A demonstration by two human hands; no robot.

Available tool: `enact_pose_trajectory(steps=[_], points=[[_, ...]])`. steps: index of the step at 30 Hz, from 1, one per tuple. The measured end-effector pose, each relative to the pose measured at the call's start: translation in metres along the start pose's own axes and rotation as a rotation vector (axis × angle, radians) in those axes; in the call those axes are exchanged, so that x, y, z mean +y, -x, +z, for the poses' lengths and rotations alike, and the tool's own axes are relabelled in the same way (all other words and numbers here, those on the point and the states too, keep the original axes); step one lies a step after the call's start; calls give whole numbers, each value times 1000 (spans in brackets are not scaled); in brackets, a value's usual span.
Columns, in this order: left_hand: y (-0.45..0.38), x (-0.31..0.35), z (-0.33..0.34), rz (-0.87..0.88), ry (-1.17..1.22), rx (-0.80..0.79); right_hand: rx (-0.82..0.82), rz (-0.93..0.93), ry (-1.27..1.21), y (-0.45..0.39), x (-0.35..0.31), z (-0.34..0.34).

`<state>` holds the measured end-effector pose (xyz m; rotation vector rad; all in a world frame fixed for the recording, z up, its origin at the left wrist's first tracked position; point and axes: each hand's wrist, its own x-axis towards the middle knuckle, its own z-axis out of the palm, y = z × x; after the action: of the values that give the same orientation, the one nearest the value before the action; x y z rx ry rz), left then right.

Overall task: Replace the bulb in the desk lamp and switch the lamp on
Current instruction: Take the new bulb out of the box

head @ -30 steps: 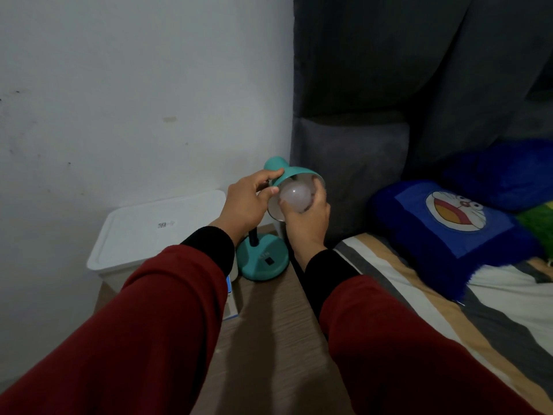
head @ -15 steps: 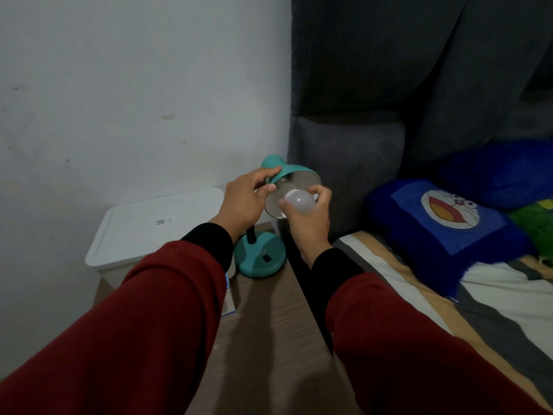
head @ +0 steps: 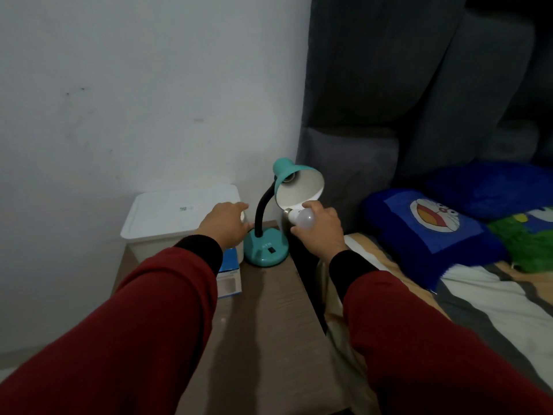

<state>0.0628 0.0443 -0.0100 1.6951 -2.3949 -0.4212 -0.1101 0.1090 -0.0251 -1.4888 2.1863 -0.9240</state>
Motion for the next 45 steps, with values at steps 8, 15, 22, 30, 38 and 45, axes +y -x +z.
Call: enact_pose_trajectory(steps=[8,15,22,30,38,45], points=[[34,-48,32,-110,-62,-72,-112,-167,234,23,0,29],[41,-78,67,-147,-45,-50,-314,-199,212,30,18,69],[41,-93,92,-136,98,84,-355,-146,229,26,38,114],[36,-101,104,-125,265,227,-351,-95,182,20,52,139],[37,-101,112,-167,367,293,-357,-100,174,19,55,141],[36,-97,118,-208,432,360,-208,-273,86,15,23,141]])
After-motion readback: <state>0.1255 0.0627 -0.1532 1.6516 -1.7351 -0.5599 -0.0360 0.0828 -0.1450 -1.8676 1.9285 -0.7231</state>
